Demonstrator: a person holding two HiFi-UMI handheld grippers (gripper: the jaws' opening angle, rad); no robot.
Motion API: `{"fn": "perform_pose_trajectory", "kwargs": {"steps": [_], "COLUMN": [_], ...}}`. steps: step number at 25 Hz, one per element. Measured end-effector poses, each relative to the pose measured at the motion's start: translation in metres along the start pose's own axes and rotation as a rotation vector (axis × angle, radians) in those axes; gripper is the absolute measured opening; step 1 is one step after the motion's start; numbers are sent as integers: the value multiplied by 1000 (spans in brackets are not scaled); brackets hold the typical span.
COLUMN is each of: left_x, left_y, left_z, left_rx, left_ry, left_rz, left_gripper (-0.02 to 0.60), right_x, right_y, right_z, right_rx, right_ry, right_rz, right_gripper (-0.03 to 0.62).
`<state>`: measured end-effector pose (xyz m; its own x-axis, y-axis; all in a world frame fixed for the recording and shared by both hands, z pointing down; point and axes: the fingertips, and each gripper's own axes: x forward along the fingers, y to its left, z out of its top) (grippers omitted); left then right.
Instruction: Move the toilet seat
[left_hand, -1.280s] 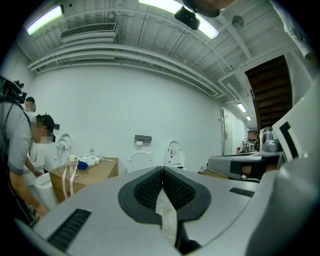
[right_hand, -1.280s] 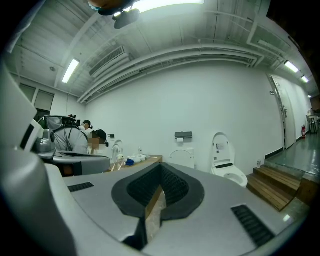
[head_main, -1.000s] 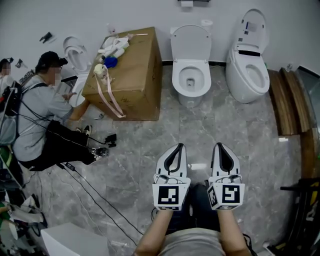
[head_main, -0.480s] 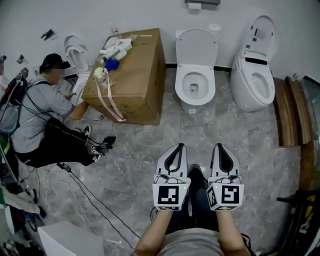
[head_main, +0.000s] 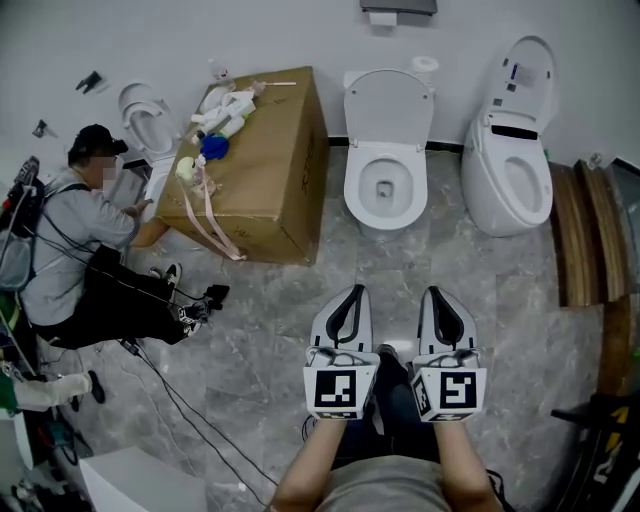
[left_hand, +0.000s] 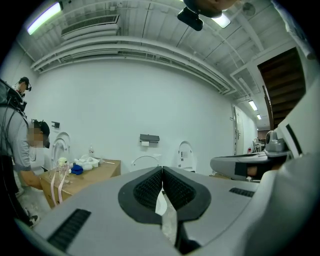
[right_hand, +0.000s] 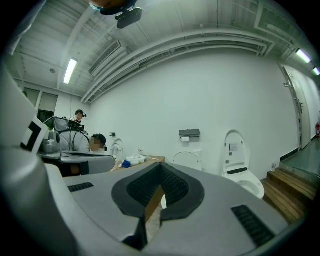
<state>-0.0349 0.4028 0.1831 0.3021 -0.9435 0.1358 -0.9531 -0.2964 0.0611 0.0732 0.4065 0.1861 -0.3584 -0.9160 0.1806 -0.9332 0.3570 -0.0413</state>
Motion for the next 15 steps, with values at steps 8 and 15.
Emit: {"fn": "perform_pose_trajectory", "kwargs": {"steps": [8,15], "left_x": [58,97], "left_y": [-6,-12], "left_z": [13,16], "left_rx": [16,21], "left_ry": [6,11], "left_rz": [-12,-21], "left_gripper": [15,15], "right_x": [43,69], "right_y": [-34,-61], "right_z": [12,14], "right_rx": [4,6], "right_ry": [-1,5], "right_rz": [9,7], "right_gripper": [15,15]}}
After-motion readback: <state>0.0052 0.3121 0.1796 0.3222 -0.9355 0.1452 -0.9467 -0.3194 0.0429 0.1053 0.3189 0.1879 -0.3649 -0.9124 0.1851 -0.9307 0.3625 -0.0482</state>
